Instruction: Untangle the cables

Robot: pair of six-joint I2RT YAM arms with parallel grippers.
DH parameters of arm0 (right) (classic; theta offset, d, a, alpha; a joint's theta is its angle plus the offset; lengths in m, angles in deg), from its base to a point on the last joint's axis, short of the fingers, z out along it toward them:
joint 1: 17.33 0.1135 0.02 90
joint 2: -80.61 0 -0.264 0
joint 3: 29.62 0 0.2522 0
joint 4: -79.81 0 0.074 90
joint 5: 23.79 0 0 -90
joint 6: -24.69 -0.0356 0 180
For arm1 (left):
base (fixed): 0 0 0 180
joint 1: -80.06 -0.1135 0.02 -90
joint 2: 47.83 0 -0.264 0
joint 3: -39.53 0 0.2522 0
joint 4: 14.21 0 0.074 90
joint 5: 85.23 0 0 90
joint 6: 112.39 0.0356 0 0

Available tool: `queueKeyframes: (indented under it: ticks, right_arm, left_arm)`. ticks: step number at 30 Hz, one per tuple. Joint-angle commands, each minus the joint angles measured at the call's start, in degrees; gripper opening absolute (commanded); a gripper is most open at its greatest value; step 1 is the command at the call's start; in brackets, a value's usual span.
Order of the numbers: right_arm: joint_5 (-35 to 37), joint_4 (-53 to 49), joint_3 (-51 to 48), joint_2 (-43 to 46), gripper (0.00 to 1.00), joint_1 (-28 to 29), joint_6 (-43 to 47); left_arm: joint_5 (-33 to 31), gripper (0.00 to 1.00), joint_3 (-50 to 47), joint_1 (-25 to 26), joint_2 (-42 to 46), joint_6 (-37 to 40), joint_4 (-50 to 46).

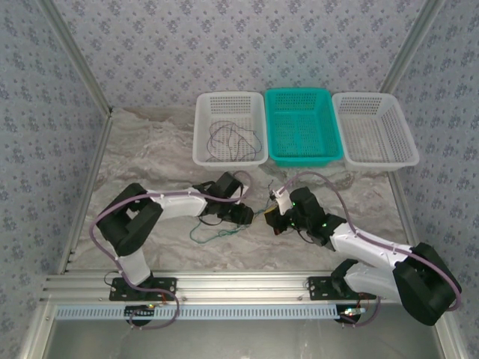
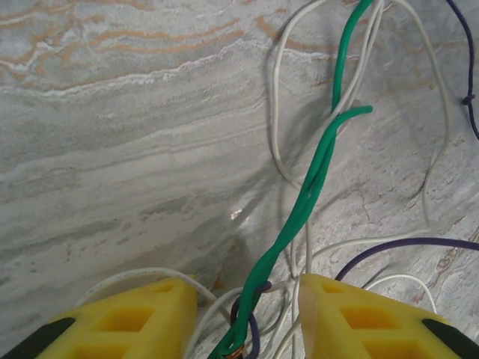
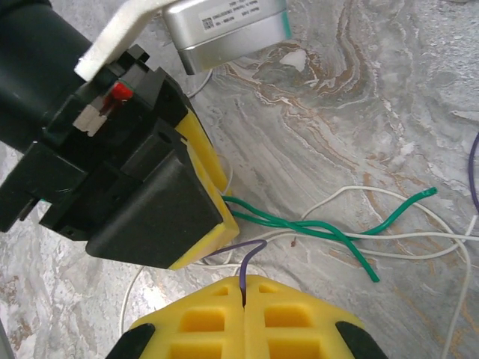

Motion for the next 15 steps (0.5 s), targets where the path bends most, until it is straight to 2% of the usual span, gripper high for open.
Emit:
queueKeyframes:
  ticks: [1,6,9,12,15]
  right_arm:
    - [3.5,-1.5,-0.1,1.0,0.0,-0.4,-0.7]
    - [9.7,-3.4,-0.3,2.4,0.0,-1.3,-1.7]
    - [12.8,-4.2,-0.8,3.7,0.0,-3.0,-3.2]
    - [13.7,-5.1,-1.5,4.6,0.0,-6.3,-6.2]
    - [18.3,-8.5,-1.8,5.2,0.0,-9.8,-11.2]
  left_arm:
    - [-1.0,0.38,-1.3,1.0,0.4,0.4,-0.6]
    - [-5.4,0.27,-5.2,0.9,3.9,0.8,-2.1]
    - [-8.8,0.16,-7.2,0.9,5.9,0.1,-2.4]
    - [-10.9,0.1,-8.2,0.7,7.3,-0.7,-2.5]
    - [-13.3,0.01,-9.4,-0.2,9.2,-1.8,-3.0]
